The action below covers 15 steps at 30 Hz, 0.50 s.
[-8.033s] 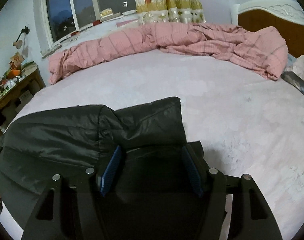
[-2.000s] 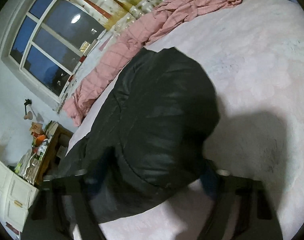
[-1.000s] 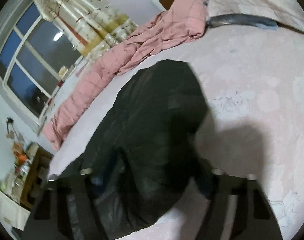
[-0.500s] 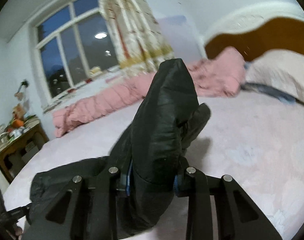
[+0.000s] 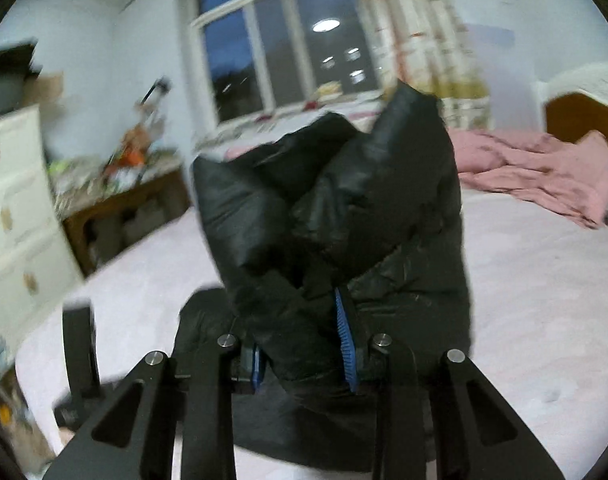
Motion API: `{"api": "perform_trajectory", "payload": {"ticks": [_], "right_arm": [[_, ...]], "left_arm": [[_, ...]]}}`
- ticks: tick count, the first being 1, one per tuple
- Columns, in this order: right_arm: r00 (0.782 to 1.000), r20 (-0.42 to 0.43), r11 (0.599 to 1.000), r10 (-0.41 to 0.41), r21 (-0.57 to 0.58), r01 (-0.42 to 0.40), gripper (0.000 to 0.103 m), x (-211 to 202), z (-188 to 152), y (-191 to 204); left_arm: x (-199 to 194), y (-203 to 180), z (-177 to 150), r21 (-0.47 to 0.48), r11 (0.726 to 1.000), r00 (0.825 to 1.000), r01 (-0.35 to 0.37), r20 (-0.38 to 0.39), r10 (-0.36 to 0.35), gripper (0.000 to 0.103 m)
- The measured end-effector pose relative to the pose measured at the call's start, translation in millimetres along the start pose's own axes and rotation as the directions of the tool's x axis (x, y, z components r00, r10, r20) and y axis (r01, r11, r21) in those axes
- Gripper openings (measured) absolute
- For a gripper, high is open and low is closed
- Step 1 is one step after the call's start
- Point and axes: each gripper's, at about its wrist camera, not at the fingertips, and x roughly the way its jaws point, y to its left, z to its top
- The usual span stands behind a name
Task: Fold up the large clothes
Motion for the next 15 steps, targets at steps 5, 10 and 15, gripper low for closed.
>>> {"api": "perform_trajectory", "payload": {"ticks": [5, 10, 15], "right_arm": [[0.986, -0.127, 0.991, 0.110, 0.083, -0.100, 0.032, 38.7, -33.1, 7.8], [0.986, -0.129, 0.993, 0.103, -0.035, -0.108, 0.043, 43.0, -53.5, 23.6], [0.989, -0.044, 0.988, 0.143, -0.061, -0.145, 0.067, 1.4, -61.4, 11.7]], "left_arm": [[-73.2, -1.3, 15.1, 0.092, 0.976, 0.947, -0.200, 0.274, 0.168, 0.027], [-92.9, -1.7, 20.5, 0.016, 0.998, 0.941, -0.059, 0.333, 0.050, 0.042], [-103.3, -52.7, 17.2, 0.176, 0.984, 0.930, -0.019, 0.364, -0.047, 0.092]]}}
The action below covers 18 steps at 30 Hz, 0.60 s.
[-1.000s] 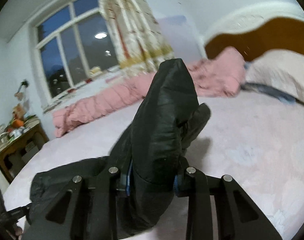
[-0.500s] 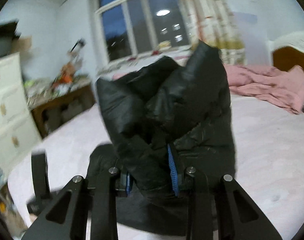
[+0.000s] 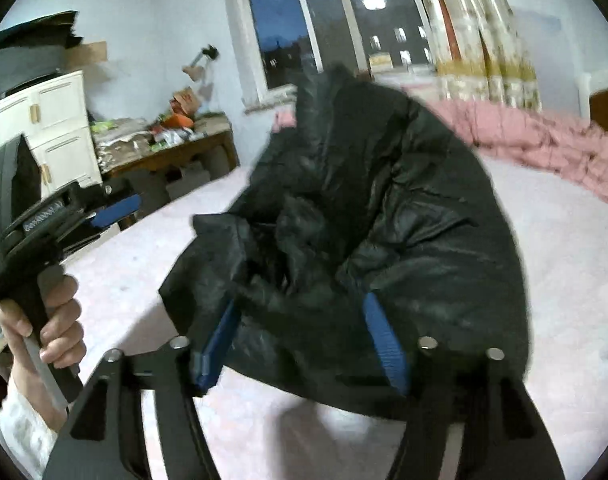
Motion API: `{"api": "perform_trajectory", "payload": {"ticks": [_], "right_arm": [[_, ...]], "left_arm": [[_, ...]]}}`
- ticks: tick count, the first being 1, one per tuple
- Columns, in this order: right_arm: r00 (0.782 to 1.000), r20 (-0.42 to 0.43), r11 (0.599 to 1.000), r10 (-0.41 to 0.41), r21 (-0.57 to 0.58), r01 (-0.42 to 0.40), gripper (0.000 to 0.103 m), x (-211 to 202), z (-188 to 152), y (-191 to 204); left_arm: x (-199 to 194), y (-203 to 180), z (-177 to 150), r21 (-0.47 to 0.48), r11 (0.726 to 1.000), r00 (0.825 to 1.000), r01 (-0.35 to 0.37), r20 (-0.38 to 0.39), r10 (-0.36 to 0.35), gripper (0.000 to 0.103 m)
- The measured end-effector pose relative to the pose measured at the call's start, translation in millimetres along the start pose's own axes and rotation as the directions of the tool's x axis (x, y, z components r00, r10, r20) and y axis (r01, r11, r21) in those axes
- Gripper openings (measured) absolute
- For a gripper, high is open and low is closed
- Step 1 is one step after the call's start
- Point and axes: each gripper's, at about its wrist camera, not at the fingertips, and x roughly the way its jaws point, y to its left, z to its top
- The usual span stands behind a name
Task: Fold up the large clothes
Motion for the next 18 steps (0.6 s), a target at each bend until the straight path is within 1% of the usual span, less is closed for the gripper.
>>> {"api": "perform_trajectory", "payload": {"ticks": [1, 2, 4, 5, 6, 7, 8, 9, 10, 11, 12, 13, 14, 15, 16, 17, 18], "right_arm": [[1.000, 0.023, 1.000, -0.016, -0.009, 0.016, 0.067, -9.5, -0.1, -1.9], [0.999, 0.044, 1.000, -0.022, -0.003, 0.022, 0.067, -19.5, -0.1, -7.4], [0.992, 0.119, 0.998, -0.048, 0.055, 0.041, 0.069, -43.4, -0.7, -23.4], [0.978, 0.189, 0.989, -0.092, 0.132, 0.068, 0.076, -57.4, 0.6, -39.5], [0.961, 0.235, 0.975, -0.143, 0.203, 0.096, 0.082, -68.2, 0.8, -54.0], [0.940, 0.265, 0.950, -0.213, 0.282, 0.136, 0.085, -76.1, 0.8, -72.4], [0.926, 0.261, 0.926, -0.272, 0.332, 0.178, 0.085, -78.3, 1.8, -84.6], [0.917, 0.219, 0.901, -0.332, 0.361, 0.241, 0.085, -74.8, 4.2, -100.4], [0.919, 0.173, 0.892, -0.355, 0.358, 0.277, 0.085, -67.4, 5.4, -114.4], [0.923, 0.139, 0.889, -0.359, 0.352, 0.293, 0.084, -58.9, 4.4, -126.6], [0.925, 0.109, 0.886, -0.363, 0.349, 0.306, 0.083, -51.8, 2.5, -135.2], [0.930, 0.065, 0.883, -0.360, 0.346, 0.318, 0.081, -43.1, -0.5, -143.3], [0.944, 0.004, 0.887, -0.329, 0.345, 0.308, 0.075, -29.9, -4.4, -151.9], [0.954, -0.034, 0.891, -0.296, 0.351, 0.289, 0.073, -19.7, -5.6, -156.1], [0.962, -0.067, 0.894, -0.266, 0.357, 0.272, 0.071, -11.6, -7.7, -157.7], [0.971, -0.112, 0.904, -0.210, 0.356, 0.237, 0.066, 0.3, -10.4, -158.2], [0.976, -0.127, 0.911, -0.178, 0.354, 0.213, 0.064, 4.5, -12.2, -158.1]], "left_arm": [[2.8, -10.8, 2.9, 0.022, 1.000, 1.000, 0.013, -0.011, -0.013, 0.097], [7.3, -19.6, 5.7, 0.041, 0.999, 1.000, 0.009, -0.026, -0.008, 0.103], [23.8, -41.3, 8.5, 0.093, 0.993, 0.995, -0.073, -0.066, 0.079, 0.103], [31.7, -48.4, 9.0, 0.113, 0.991, 0.994, -0.077, -0.073, 0.086, 0.103], [40.6, -53.7, 9.2, 0.124, 0.990, 0.993, -0.066, -0.087, 0.078, 0.103], [50.5, -57.5, 10.3, 0.124, 0.990, 0.991, -0.063, -0.112, 0.077, 0.103], [59.5, -60.2, 10.4, 0.115, 0.992, 0.988, -0.055, -0.138, 0.070, 0.103], [72.4, -62.3, 12.8, 0.092, 0.995, 0.984, -0.026, -0.175, 0.042, 0.103], [83.3, -63.7, 13.6, 0.071, 0.997, 0.978, -0.001, -0.206, 0.016, 0.103], [98.5, -63.6, 15.1, 0.046, 0.999, 0.969, 0.021, -0.246, -0.009, 0.103], [111.9, -63.6, 13.9, 0.031, 0.999, 0.959, 0.027, -0.283, -0.017, 0.103], [126.9, -64.1, 12.8, 0.015, 0.999, 0.943, 0.036, -0.332, -0.029, 0.103], [137.9, -63.8, 10.4, -0.009, 0.998, 0.928, 0.058, -0.369, -0.057, 0.103], [149.1, -64.7, 7.5, -0.029, 0.997, 0.911, 0.075, -0.404, -0.080, 0.103], [156.8, -66.8, 4.3, -0.034, 0.996, 0.900, 0.078, -0.428, -0.085, 0.103], [161.3, -70.1, 1.9, -0.026, 0.997, 0.895, 0.070, -0.439, -0.075, 0.100], [165.1, -74.4, -0.9, -0.003, 0.998, 0.896, 0.055, -0.442, -0.051, 0.094]]}}
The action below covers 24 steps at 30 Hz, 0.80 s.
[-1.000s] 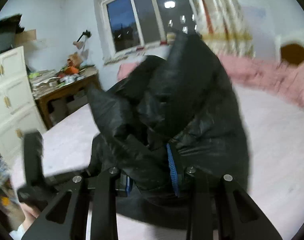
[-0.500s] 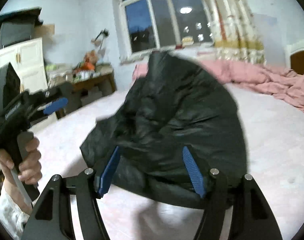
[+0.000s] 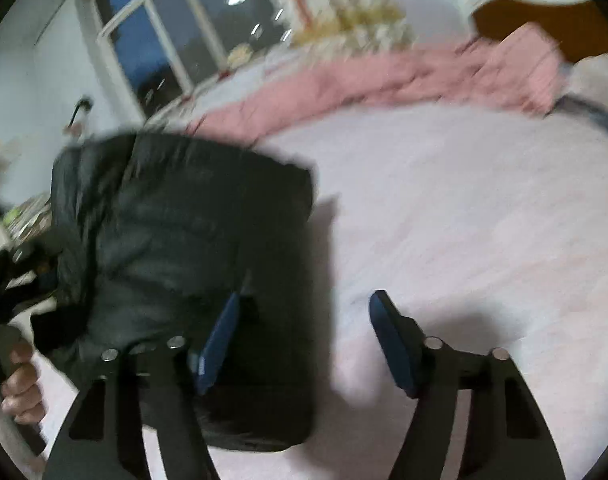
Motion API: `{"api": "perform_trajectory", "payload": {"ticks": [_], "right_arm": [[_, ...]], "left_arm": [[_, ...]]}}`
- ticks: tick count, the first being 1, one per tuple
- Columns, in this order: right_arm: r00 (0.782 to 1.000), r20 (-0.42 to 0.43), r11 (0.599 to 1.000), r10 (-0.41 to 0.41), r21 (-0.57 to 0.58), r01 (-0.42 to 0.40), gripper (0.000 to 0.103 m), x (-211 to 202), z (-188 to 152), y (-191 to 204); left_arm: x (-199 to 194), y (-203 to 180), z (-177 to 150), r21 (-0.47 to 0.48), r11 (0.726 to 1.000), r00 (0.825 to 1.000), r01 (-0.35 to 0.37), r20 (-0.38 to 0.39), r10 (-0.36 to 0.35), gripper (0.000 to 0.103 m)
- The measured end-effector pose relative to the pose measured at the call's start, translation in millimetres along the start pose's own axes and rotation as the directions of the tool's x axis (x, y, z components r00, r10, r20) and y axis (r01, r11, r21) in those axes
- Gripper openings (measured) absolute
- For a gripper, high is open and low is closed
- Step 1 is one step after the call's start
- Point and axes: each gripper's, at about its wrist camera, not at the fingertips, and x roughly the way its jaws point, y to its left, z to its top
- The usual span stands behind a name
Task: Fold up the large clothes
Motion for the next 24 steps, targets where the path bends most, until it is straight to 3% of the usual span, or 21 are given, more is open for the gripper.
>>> {"api": "perform_trajectory", "payload": {"ticks": [2, 4, 9, 11, 13, 14, 18, 20, 21, 23, 24], "right_arm": [[0.998, -0.024, 0.998, 0.062, -0.001, -0.062, 0.064, 4.3, -1.1, 0.8], [0.993, -0.036, 0.993, 0.114, -0.013, -0.115, 0.064, 1.7, -0.9, 3.7], [0.995, -0.013, 0.980, 0.101, -0.172, -0.101, 0.068, -24.5, -8.4, 26.2], [0.987, -0.080, 0.936, 0.140, -0.314, -0.158, 0.086, -32.4, -17.2, 46.7], [0.980, -0.172, 0.879, 0.103, -0.446, -0.171, 0.086, -24.1, -29.8, 67.9], [0.988, -0.146, 0.877, 0.059, -0.465, -0.121, 0.086, -21.2, -34.9, 70.4], [0.995, -0.101, 0.915, -0.011, -0.402, -0.031, 0.086, -4.0, -37.6, 61.4], [0.988, -0.133, 0.936, -0.075, -0.352, 0.024, 0.086, 12.3, -34.9, 50.4], [0.985, -0.151, 0.945, -0.088, -0.327, 0.034, 0.086, 17.8, -32.4, 47.2], [0.982, -0.188, 0.965, -0.030, -0.263, -0.021, 0.086, 17.0, -29.8, 36.9], [0.982, -0.188, 0.965, -0.022, -0.262, -0.029, 0.086, 14.9, -29.2, 35.9]], "left_arm": [[-0.2, -7.2, -2.2, 0.015, 0.998, 0.998, -0.063, 0.021, 0.063, 0.038], [-7.8, -16.9, -3.6, 0.025, 0.999, 0.998, -0.032, 0.056, 0.030, 0.016], [-47.8, -43.7, 4.2, 0.098, 0.995, 0.992, -0.018, 0.126, 0.005, 0.012], [-57.7, -47.4, 11.0, 0.087, 0.996, 0.994, -0.006, 0.112, -0.003, 0.012], [-65.7, -45.7, 16.1, 0.066, 0.998, 0.995, 0.004, 0.099, -0.011, 0.012], [-69.2, -45.1, 17.2, 0.058, 0.998, 0.995, 0.005, 0.096, -0.011, 0.012], [-77.8, -34.6, 11.5, -0.003, 1.000, 0.995, -0.024, 0.101, 0.024, 0.012], [-86.7, -21.6, -3.8, -0.033, 0.997, 0.988, -0.074, 0.132, 0.077, 0.012], [-90.4, -14.7, -12.5, -0.045, 0.992, 0.981, -0.118, 0.150, 0.124, 0.012], [-94.1, -0.1, -30.8, -0.068, 0.972, 0.956, -0.225, 0.179, 0.233, 0.013], [-93.5, 10.2, -39.2, -0.092, 0.965, 0.949, -0.245, 0.180, 0.258, 0.013]]}}
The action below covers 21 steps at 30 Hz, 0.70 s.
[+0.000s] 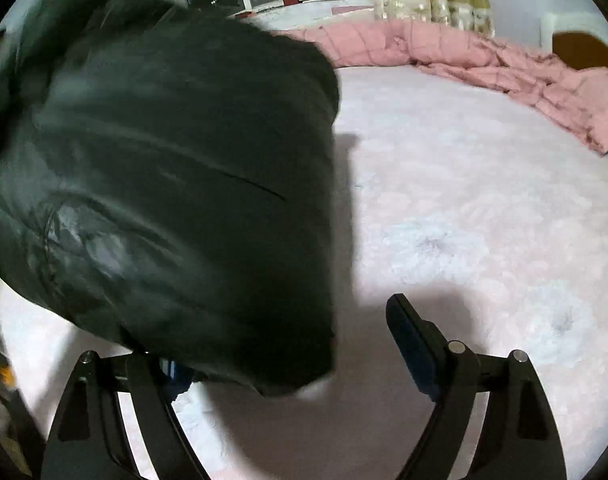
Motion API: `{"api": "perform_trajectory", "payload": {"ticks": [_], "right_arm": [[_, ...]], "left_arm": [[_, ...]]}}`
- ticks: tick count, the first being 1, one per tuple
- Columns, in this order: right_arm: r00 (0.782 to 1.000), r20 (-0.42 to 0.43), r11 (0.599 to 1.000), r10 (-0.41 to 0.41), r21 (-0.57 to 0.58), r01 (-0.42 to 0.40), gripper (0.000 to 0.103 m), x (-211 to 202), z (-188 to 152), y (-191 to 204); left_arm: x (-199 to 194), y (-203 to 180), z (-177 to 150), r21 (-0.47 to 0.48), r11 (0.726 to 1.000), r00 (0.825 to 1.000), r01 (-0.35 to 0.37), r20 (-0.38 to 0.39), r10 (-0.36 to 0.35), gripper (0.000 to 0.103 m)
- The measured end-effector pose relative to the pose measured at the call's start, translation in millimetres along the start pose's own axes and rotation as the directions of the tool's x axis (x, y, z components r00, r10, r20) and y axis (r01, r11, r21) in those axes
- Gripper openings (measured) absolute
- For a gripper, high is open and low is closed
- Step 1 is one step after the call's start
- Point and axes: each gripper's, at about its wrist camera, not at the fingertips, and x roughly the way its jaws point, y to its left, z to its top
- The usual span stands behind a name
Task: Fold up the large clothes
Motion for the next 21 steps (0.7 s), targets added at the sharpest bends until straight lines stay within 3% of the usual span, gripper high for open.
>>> {"api": "perform_trajectory", "payload": {"ticks": [3, 6, 7, 8, 10, 13, 16, 19, 21], "right_arm": [[1.000, 0.013, 0.997, -0.009, -0.081, 0.010, 0.086, -8.9, -1.6, 6.5], [1.000, 0.015, 0.993, 0.010, -0.118, -0.008, 0.086, -14.0, -4.6, 12.3], [0.999, 0.018, 0.993, 0.036, -0.111, -0.034, 0.086, -18.6, -4.5, 13.0], [0.998, 0.033, 0.993, 0.057, -0.100, -0.054, 0.086, -26.1, -9.5, 10.5], [0.995, 0.082, 0.996, 0.053, -0.076, -0.046, 0.086, -41.3, -5.5, 10.1], [0.981, 0.174, 0.994, 0.087, -0.081, -0.074, 0.086, -70.4, -9.7, 24.0], [0.953, 0.289, 0.992, 0.087, -0.116, -0.055, 0.086, -92.7, -13.4, 35.6], [0.925, 0.380, 0.991, 0.011, -0.124, 0.040, 0.086, -97.6, -8.9, 45.5], [0.939, 0.329, 0.985, -0.099, -0.103, 0.139, 0.080, -78.8, -2.5, 51.4]], "left_arm": [[11.9, 32.2, -18.9, -0.077, 0.997, 1.000, -0.013, -0.029, 0.011, 0.017], [22.8, 50.9, -30.0, -0.094, 0.995, 0.999, -0.035, -0.042, 0.031, 0.023], [26.3, 53.5, -32.8, -0.085, 0.995, 0.998, -0.047, -0.040, 0.043, 0.031], [30.6, 56.3, -35.9, -0.079, 0.995, 0.998, -0.060, -0.036, 0.057, 0.047], [44.7, 63.1, -42.8, -0.077, 0.994, 0.997, -0.072, -0.042, 0.069, 0.056], [55.5, 78.7, -56.3, -0.163, 0.986, 0.998, 0.019, -0.057, -0.028, 0.056], [49.7, 78.5, -58.9, -0.139, 0.990, 0.999, 0.038, -0.027, -0.042, 0.056], [30.5, 70.8, -56.0, -0.081, 0.996, 0.998, 0.030, 0.053, -0.026, 0.054], [9.3, 69.1, -54.7, -0.074, 0.997, 0.987, -0.013, 0.156, 0.025, 0.050]]}}
